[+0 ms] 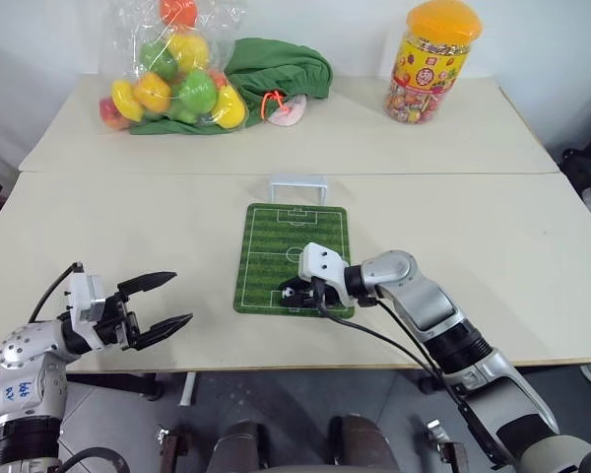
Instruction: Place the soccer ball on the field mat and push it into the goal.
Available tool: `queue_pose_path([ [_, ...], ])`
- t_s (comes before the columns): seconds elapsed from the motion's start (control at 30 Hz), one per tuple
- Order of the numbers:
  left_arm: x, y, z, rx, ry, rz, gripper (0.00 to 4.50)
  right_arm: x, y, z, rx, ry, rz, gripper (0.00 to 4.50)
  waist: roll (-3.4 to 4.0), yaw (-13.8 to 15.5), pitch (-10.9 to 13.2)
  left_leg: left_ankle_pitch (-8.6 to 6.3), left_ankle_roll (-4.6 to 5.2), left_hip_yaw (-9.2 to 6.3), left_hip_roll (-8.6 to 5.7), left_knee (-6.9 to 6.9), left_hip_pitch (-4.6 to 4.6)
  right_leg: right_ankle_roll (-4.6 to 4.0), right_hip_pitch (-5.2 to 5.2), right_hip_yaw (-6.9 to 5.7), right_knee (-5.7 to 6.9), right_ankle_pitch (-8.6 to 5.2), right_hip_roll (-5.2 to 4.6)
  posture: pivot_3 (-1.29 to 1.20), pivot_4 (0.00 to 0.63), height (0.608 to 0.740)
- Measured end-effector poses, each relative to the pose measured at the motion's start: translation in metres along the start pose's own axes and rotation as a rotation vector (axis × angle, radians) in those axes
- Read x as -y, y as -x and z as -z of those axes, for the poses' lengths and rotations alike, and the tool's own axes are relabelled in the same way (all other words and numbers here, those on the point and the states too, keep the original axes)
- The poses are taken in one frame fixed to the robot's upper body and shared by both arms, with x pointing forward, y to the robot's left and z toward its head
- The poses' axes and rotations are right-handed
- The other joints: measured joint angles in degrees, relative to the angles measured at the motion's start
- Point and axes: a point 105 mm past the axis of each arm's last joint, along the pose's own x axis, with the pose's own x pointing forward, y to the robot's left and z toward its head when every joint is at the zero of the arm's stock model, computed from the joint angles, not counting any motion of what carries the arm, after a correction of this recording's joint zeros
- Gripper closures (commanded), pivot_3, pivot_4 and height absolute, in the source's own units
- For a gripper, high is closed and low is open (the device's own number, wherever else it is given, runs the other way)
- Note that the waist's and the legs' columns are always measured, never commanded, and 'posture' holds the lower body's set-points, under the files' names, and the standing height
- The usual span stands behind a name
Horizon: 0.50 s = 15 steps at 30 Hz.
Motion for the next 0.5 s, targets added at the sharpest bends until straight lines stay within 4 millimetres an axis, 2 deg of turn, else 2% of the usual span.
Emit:
queue_pose_path([
  [0.07,0.000,0.000,0.000,0.000,0.000,0.001,0.00,0.000,0.000,0.000,0.000,0.000,-0.001,3.65,0.00,0.09,0.00,0.00,0.00,0.00,0.00,0.00,0.00,0.00,0.00,0.00,0.00,0.00,-0.01,0.00,0.150,0.740],
  [0.1,0.000,0.000,-0.001,0.001,-0.004,0.000,0.00,0.000,0.000,0.000,0.000,0.000,-0.001,2.92,0.00,0.18,0.00,0.00,0.00,0.00,0.01,0.00,0.00,0.00,0.00,0.01,0.00,0.00,-0.02,0.00,0.150,0.740],
  [0.2,-0.003,0.001,-0.007,0.013,-0.028,-0.020,0.00,-0.001,-0.001,0.001,0.002,0.000,-0.009,2.07,0.00,0.20,0.00,0.00,0.00,0.00,0.00,0.00,0.00,0.00,0.00,0.01,0.00,0.00,-0.03,0.00,0.150,0.740],
  [0.27,-0.006,0.000,-0.013,0.032,-0.037,-0.029,0.00,-0.002,-0.001,-0.001,0.009,0.011,-0.018,1.66,0.00,0.17,0.00,0.00,0.00,0.00,0.01,0.00,0.00,0.00,0.00,0.01,0.00,0.00,-0.03,0.00,0.150,0.740],
  [0.4,-0.006,-0.001,-0.013,0.035,-0.029,-0.034,0.00,-0.003,-0.001,-0.001,0.010,0.012,-0.027,0.48,0.00,0.15,0.00,0.00,0.00,0.00,0.00,0.00,0.00,0.00,0.00,0.00,0.00,0.00,-0.02,0.00,0.150,0.740],
  [0.5,-0.005,0.000,-0.012,0.033,-0.025,-0.034,0.00,-0.003,-0.001,-0.001,0.012,0.017,-0.028,0.48,0.00,0.09,0.00,0.00,0.00,0.00,-0.01,0.00,0.00,0.00,0.00,-0.01,0.00,0.00,0.00,0.00,0.150,0.740],
])
